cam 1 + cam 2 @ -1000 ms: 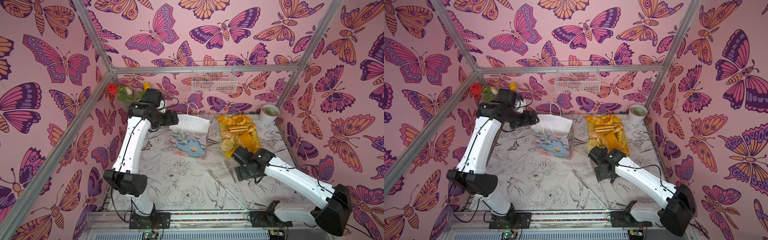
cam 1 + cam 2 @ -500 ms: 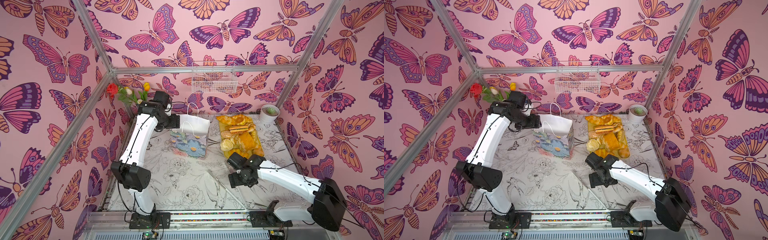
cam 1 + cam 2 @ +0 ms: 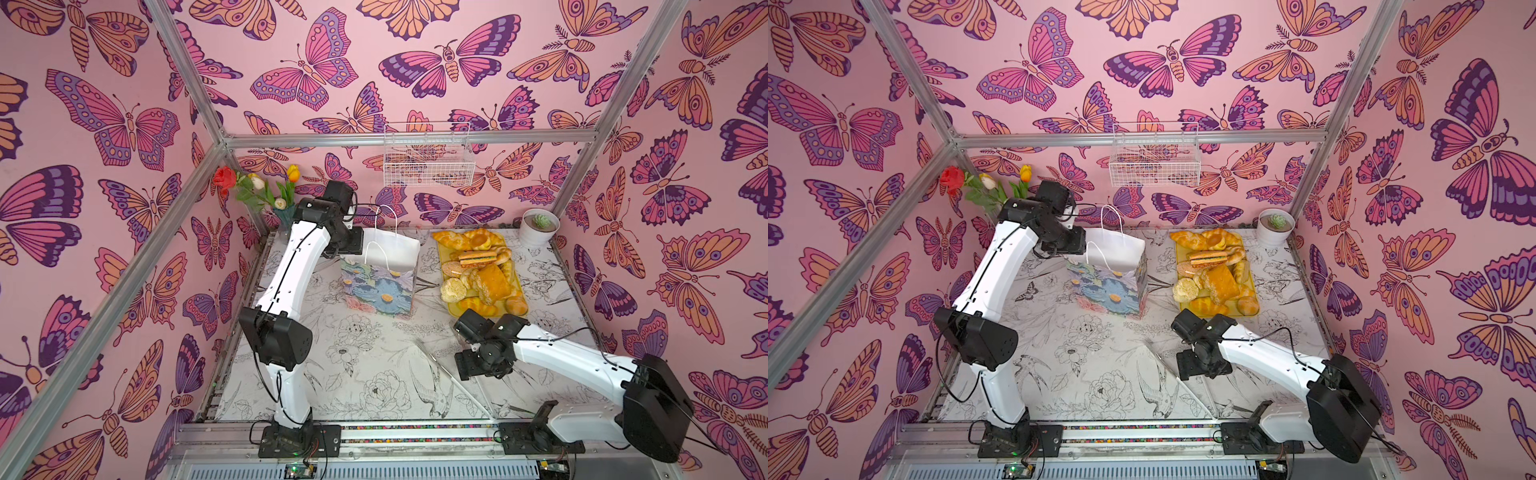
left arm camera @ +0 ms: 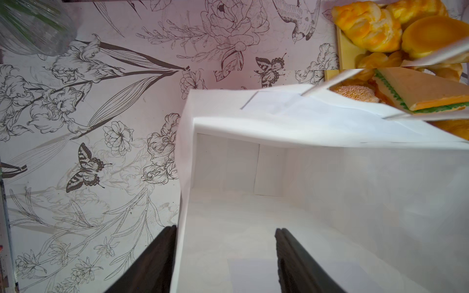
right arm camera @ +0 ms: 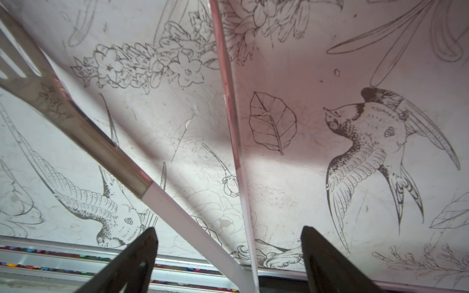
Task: Pack bread into a paper bag
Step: Adjust the paper bag at the center of the board.
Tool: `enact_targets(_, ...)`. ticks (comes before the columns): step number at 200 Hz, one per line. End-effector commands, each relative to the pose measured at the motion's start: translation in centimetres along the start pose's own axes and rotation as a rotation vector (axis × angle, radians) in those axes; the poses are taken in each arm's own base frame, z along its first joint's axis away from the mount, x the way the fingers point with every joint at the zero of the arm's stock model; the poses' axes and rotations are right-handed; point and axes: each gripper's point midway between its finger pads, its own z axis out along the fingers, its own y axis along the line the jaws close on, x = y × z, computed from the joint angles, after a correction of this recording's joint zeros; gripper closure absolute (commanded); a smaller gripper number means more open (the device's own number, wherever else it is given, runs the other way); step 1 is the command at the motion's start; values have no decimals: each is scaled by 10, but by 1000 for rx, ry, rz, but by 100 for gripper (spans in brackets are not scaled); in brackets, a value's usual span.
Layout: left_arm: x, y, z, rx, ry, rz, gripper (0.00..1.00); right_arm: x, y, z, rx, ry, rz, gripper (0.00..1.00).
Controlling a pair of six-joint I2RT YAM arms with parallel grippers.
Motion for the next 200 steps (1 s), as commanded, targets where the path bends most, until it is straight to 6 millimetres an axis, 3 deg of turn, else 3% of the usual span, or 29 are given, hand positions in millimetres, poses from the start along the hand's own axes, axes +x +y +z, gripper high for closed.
enact_targets(1,-2,11,-5,-66,-13,-4,50,4,1,1,-9,5,7,9)
enact_targets(71,-5,19,-8,-116,-36,-27,55,10,-1,12,-3,30,13,9)
enact_targets(153,-8,30,-3,-178,-45,-56,86,14,-2,19,-4,49,19,11)
enact_targets(200,-4,32,-6,-189,-45,-87,96,14,-1,21,3,60,15,13)
